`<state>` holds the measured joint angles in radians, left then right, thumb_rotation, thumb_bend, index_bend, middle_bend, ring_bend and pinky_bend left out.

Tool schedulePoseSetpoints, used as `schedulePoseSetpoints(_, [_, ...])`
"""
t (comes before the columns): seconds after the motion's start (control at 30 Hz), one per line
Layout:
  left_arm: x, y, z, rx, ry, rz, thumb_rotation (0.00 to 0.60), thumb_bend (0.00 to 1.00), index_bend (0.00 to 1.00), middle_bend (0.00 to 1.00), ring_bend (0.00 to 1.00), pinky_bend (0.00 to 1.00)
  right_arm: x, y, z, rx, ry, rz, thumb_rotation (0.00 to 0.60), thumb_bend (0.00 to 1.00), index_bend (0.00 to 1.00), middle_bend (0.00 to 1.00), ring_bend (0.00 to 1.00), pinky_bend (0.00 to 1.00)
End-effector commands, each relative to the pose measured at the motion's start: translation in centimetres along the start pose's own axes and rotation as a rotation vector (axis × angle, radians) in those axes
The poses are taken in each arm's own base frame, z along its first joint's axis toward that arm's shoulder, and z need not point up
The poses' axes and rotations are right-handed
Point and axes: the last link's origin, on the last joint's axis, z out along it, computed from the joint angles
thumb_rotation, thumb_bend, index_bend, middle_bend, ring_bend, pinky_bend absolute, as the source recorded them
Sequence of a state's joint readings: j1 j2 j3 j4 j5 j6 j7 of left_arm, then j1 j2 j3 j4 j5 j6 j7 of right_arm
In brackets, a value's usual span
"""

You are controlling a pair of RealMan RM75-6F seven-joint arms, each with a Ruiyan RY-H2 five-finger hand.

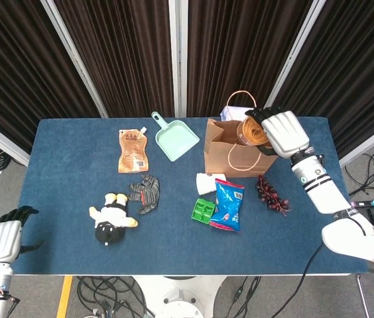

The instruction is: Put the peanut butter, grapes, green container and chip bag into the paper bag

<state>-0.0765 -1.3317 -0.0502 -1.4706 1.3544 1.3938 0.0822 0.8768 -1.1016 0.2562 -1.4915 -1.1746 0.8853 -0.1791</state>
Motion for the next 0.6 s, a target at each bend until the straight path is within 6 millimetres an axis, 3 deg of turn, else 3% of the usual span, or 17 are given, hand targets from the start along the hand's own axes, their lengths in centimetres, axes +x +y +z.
schedulePoseSetpoints(0.03, [0.07, 0.09, 0.03, -0.005, 0.005, -0.001, 0.600, 0.08, 0.35, 0.34, 0.26, 0.28, -0.42, 0.10, 0.11, -0.013, -0.005, -0.008, 0.600, 0.32, 0.33, 0.44, 0.26, 0.26])
schedulePoseSetpoints(0.3, [0.03, -0.21, -0.18, 0.008, 0.002, -0.001, 0.600, 0.08, 0.35, 0.34, 0.26, 0.28, -1.03, -0.01, 0.33, -0.023, -0.037, 0.011, 0.600, 0.32, 0.23, 0.35, 0.19, 0.23])
schedulePoseSetpoints(0.6, [0.02, -0.11, -0.05, 0.001, 0.005, -0.002, 0.600, 0.08, 0.35, 0.34, 0.26, 0.28, -0.83, 0.37, 0.12, -0.036, -0.066, 0.027, 0.600, 0.32, 0.05, 0.25, 0.12, 0.18])
